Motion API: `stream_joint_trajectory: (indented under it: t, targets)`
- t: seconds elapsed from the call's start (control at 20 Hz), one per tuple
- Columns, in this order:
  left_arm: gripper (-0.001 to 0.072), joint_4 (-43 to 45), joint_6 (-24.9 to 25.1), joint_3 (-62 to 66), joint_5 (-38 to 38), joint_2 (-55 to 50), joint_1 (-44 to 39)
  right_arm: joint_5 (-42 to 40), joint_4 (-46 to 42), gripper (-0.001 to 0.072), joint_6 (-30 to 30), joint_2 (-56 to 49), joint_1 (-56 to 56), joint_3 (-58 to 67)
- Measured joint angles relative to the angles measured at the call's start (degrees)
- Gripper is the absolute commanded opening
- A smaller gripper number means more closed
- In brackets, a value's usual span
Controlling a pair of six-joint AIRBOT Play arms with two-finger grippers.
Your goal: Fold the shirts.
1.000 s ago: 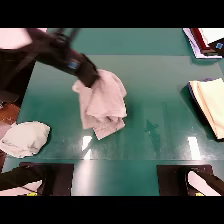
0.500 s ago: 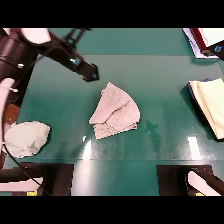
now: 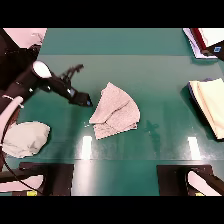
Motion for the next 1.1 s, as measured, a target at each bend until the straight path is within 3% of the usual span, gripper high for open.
stream_joint_trajectory:
  t: [0.35,0.4,0.45,0.6,0.9,0.95,1.0,1.05,1.1]
  targets:
    - [0.0597,-8.33,4.20,-11.28,6.19,-2.84,-2.51,0.02,0.04,0.0015,0.00,0.00,0.00,0.02]
    - [0.0371,-9.22,4.57,-11.67,7.02,-3.04,-3.17,0.02,0.04,0.0015,0.00,0.00,0.00,0.02]
    - [0.0018,-10.16,4.76,-11.96,7.54,-3.15,-3.72,0.04,0.02,0.0015,0.00,0.00,0.00,0.02]
    - [0.0026,-11.50,5.09,-11.37,6.84,-3.32,-3.34,0.17,0.04,0.0015,0.00,0.00,0.00,0.02]
    - [0.0026,-12.22,4.92,0.55,-3.93,3.85,4.28,0.66,0.33,0.0025,0.02,0.00,1.20,-3.37]
    - [0.0026,-12.22,4.92,3.52,-5.70,5.77,5.66,0.55,0.33,0.0138,0.04,0.00,2.19,-5.38]
    - [0.0026,-12.22,4.90,6.23,-7.02,7.45,6.71,-0.22,0.35,0.0351,0.04,-0.09,3.50,-7.74]
    - [0.0026,-12.11,4.90,8.92,-8.09,9.09,7.48,-1.11,0.46,0.0431,0.02,-0.39,5.01,-10.03]
    - [0.0026,-11.96,4.90,11.17,-9.09,10.40,8.07,-1.99,0.48,0.0454,0.02,-1.20,6.88,-12.41]
